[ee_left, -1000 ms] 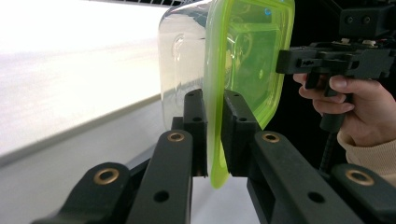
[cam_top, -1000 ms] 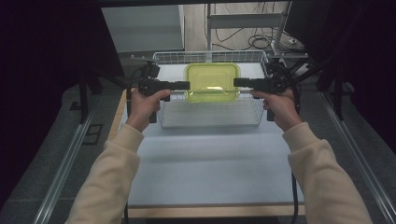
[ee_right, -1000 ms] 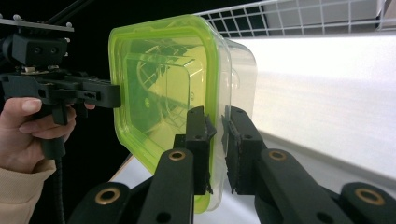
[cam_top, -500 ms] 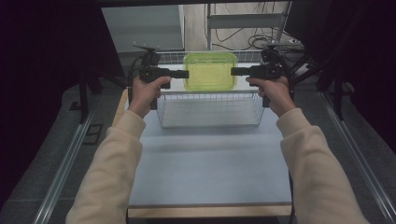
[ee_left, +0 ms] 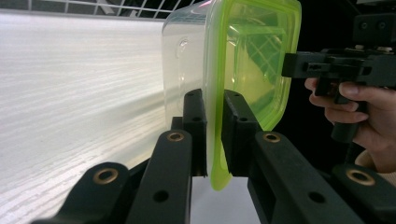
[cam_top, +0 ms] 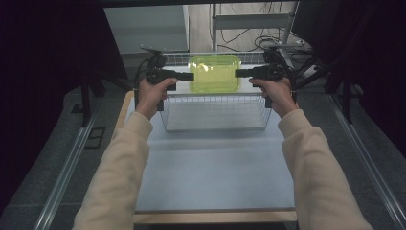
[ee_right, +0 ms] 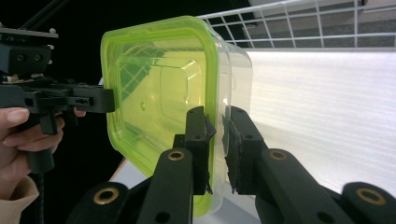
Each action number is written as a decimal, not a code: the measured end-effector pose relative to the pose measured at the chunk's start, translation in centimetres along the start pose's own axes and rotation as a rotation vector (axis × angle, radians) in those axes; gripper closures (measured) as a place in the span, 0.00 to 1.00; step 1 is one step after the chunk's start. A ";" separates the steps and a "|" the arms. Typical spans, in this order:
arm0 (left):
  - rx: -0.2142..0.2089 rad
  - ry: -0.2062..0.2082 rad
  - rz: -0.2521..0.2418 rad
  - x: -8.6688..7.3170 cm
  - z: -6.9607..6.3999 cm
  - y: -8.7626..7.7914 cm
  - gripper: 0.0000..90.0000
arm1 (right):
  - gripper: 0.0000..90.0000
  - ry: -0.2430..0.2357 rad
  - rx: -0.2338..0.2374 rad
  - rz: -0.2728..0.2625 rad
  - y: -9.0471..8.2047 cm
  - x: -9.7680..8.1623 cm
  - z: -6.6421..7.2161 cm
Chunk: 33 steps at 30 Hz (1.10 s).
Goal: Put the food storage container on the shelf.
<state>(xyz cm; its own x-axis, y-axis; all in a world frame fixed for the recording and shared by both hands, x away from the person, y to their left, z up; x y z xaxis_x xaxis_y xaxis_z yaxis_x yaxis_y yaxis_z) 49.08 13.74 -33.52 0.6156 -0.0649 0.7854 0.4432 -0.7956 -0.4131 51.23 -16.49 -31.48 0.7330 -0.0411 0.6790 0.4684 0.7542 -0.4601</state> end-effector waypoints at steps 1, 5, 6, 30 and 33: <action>0.002 0.000 0.004 0.0 0.2 0.1 0.91 | 0.89 0.005 -0.004 0.002 0.2 0.0 -0.2; 0.008 -0.016 0.015 -0.1 0.5 0.6 0.91 | 0.89 0.013 -0.015 0.007 0.6 0.0 -0.8; 0.005 -0.023 0.012 -0.1 0.6 0.6 0.91 | 0.88 0.013 -0.012 0.007 0.7 0.0 -0.8; 0.020 -0.059 -0.008 0.4 2.3 2.1 0.61 | 0.65 0.005 -0.076 -0.029 2.5 0.4 -1.8; 0.020 -0.058 -0.045 0.5 2.5 2.0 0.50 | 0.56 -0.003 -0.082 -0.044 2.4 0.4 -1.8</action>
<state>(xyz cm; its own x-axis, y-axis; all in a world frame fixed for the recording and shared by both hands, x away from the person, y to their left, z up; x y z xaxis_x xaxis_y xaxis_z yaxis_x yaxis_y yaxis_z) 51.90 13.60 -35.10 0.6311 0.0059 0.7757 0.4838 -0.7846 -0.3877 53.52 -15.89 -33.30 0.7093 -0.0708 0.7013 0.5391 0.6954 -0.4751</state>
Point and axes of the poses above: each handheld gripper's, and its own axes: y roughly forward along the jaws, x roughly out of its top, z roughly to its left, the point moved 3 cm from there along y, roughly forward along the jaws, and after that the axes turned 8 degrees about y, right-handed, at the moved point
